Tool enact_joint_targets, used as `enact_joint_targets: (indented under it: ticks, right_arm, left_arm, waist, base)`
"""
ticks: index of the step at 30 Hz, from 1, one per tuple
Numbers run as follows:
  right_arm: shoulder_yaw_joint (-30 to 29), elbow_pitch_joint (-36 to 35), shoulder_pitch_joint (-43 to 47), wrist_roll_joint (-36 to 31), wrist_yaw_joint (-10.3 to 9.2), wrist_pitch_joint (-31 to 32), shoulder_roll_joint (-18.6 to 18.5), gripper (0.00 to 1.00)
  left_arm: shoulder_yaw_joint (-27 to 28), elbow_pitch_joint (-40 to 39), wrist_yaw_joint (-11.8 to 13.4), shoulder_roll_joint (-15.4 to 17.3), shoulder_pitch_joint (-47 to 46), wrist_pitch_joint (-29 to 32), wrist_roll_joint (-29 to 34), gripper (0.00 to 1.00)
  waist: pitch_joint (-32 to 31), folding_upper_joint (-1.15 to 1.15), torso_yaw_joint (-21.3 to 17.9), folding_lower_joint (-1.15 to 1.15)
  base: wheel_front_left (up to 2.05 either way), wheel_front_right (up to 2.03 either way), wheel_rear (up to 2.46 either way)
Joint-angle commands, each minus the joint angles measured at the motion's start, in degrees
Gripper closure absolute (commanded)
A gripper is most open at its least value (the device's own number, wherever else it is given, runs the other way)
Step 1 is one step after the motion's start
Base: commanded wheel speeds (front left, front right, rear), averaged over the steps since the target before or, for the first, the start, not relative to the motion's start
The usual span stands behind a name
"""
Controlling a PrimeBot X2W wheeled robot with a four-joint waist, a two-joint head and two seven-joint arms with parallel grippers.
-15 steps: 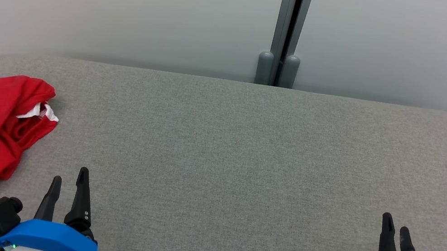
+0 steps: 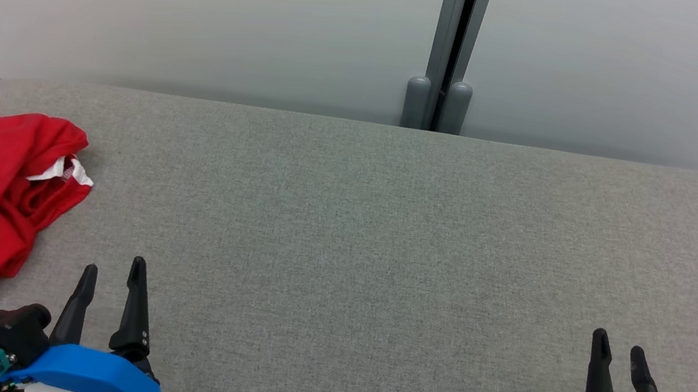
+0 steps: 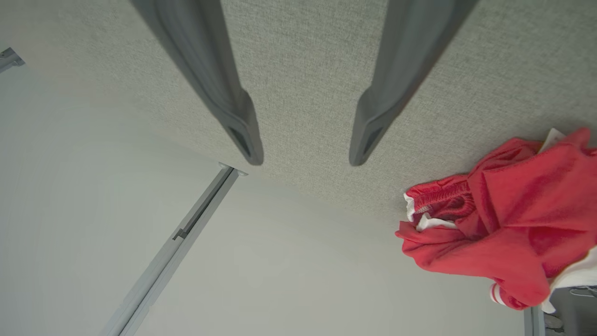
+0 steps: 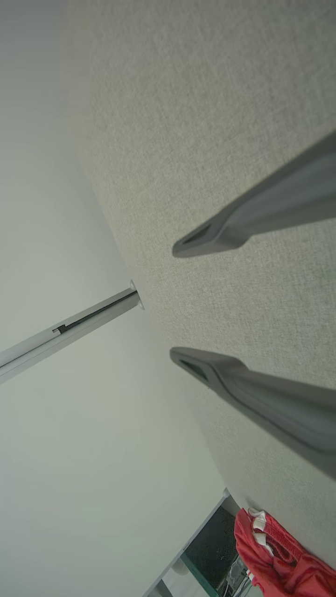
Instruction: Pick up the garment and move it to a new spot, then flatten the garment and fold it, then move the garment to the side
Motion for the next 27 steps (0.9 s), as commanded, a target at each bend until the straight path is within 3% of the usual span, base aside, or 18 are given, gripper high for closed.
enact_joint_targets:
  ticks: [1, 27]
  right_arm:
    - [0.1, -0.8, -0.4, -2.1, 0.12, -0.6, -0.5, 0.0]
    - [0.7, -0.4, 0.7, -14.6, 0.13, -3.8, -0.5, 0.0]
  left_arm:
    - [-0.3, -0.4, 0.1, 0.5, -0.4, -0.6, 2.0, 0.0]
    - [-1.9, 1.8, 0.6, 0.8, 0.3, -3.7, 14.5, 0.0]
  waist:
    - [0.0, 0.0, 0.0, 0.0]
    - [-0.3, 0.0, 0.3, 0.0]
  base:
    - [0.0, 0.0, 0.0]
    - [0.0, 0.0, 0.0]
